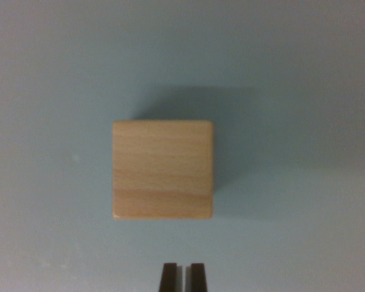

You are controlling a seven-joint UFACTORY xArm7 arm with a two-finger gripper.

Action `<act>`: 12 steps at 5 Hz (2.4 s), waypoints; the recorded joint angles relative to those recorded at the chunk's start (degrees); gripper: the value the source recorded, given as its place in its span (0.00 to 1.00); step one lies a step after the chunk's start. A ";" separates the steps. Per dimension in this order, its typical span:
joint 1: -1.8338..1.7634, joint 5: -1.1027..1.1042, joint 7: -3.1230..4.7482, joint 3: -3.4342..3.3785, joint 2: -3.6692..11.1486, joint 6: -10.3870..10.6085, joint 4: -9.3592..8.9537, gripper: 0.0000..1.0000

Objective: Push wooden cube

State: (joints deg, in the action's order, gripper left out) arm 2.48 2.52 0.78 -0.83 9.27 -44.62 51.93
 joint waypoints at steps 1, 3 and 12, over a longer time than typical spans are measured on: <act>-0.01 0.03 0.14 0.01 0.43 1.87 -1.45 0.00; -0.03 0.07 0.27 0.02 0.84 3.66 -2.83 0.00; -0.06 0.15 0.63 0.04 1.93 8.41 -6.50 0.00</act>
State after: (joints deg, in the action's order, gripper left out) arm 2.42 2.68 1.41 -0.80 11.20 -36.21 45.43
